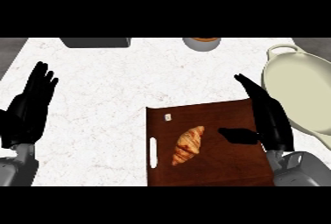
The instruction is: Pick the croissant from the tray and place it in the pot
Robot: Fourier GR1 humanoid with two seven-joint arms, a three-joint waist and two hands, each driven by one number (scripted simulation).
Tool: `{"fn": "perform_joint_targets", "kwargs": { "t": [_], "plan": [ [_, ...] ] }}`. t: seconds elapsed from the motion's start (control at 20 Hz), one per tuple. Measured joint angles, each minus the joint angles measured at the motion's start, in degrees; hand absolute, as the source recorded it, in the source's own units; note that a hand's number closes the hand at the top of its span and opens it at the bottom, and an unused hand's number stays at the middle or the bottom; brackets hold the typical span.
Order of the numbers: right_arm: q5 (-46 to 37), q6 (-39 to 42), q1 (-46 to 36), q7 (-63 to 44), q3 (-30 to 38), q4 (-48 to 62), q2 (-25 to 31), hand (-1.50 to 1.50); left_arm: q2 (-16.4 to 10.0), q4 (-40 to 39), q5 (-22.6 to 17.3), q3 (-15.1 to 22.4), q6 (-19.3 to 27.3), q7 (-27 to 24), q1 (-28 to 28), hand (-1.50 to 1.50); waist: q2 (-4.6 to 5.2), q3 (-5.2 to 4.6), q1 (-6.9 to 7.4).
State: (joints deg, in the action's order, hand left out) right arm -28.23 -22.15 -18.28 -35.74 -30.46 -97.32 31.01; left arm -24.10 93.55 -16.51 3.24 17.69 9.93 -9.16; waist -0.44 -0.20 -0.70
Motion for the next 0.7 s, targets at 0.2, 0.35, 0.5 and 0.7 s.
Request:
{"fn": "perform_joint_targets", "kwargs": {
  "t": [0.2, 0.35, 0.5, 0.7],
  "plan": [
    [2.2, 11.8, -4.7, -12.4, -3.1, -2.2, -1.4, -1.50, 0.9, -0.3, 0.6, 0.7, 0.2, 0.0, -1.0, 0.00, 0.16, -0.04, 0.68],
    [5.1, 19.8, -8.9, -20.3, -5.1, -1.3, -3.8, -1.50, 1.1, -0.5, 0.9, 1.0, -0.3, -0.6, -1.0, 0.00, 0.31, -0.05, 1.43],
    [7.9, 25.6, -13.0, -25.0, -6.8, 2.5, -7.4, -1.50, 1.5, -0.9, 1.1, 1.4, -0.5, -0.5, -1.6, 0.00, 0.49, -0.03, 2.01],
    [11.7, 29.8, -16.9, -27.9, -8.2, 8.0, -12.1, -1.50, 1.9, -0.9, 1.6, 1.6, 0.0, 0.6, -3.0, 0.00, 0.54, 0.03, 2.04]
  ]
}}
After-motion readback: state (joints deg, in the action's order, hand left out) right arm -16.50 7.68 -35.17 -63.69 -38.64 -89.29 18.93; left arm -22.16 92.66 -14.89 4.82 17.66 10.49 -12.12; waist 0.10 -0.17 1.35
